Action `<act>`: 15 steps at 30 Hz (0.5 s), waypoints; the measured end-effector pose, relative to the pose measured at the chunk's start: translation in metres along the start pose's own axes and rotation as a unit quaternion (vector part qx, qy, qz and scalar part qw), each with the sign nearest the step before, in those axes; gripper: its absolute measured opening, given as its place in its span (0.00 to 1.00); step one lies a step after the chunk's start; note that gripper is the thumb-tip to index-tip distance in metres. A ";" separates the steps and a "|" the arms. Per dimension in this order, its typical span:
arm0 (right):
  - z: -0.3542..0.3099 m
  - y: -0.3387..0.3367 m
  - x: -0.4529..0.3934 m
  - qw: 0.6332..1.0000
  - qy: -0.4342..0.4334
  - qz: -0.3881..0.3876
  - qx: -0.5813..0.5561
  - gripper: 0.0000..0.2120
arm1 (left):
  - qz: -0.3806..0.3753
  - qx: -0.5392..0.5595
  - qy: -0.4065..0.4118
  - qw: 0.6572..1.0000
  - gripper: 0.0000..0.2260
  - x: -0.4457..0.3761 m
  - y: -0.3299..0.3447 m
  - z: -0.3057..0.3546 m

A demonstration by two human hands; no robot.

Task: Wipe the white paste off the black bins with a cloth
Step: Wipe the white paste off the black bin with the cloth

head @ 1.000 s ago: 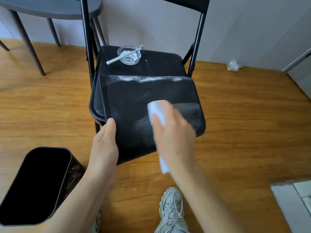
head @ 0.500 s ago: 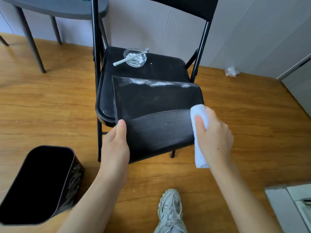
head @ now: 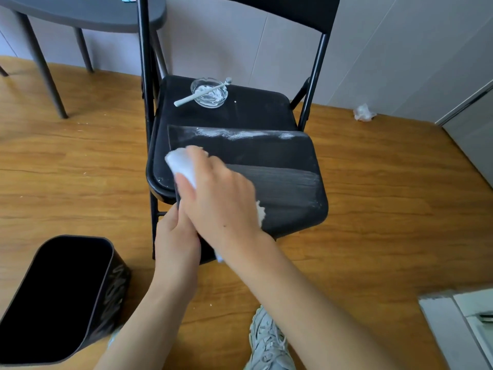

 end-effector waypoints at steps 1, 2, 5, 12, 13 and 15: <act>-0.007 0.003 -0.004 1.000 -0.015 -0.004 -0.011 0.14 | -0.005 0.001 0.002 1.000 0.19 -0.001 0.000 0.001; -0.010 0.004 -0.006 1.000 -0.022 -0.005 -0.021 0.15 | -0.007 0.001 0.001 1.000 0.20 -0.002 0.000 0.002; 0.000 0.003 -0.010 0.999 -0.030 0.008 -0.010 0.15 | 0.016 -0.005 0.010 1.000 0.22 -0.001 -0.003 0.004; 0.106 -0.017 -0.038 0.995 0.088 -0.006 0.039 0.16 | 0.033 -0.002 0.012 0.999 0.25 -0.002 -0.003 -0.003; 0.124 -0.022 -0.039 0.993 0.112 0.006 0.032 0.16 | 0.031 0.000 0.013 0.999 0.24 -0.002 -0.002 -0.004; 0.151 -0.026 -0.038 0.988 0.152 0.019 0.014 0.17 | 0.028 -0.002 0.019 0.999 0.18 -0.001 -0.001 -0.005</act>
Point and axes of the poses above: each hand's wrist, its own x-axis away from the middle knuckle, its own y-axis out of the palm, z = x × y, the point moved 8 cm from there along -x, towards the middle knuckle, and after that the axes turned 10 degrees about y, right-handed, at the moved point
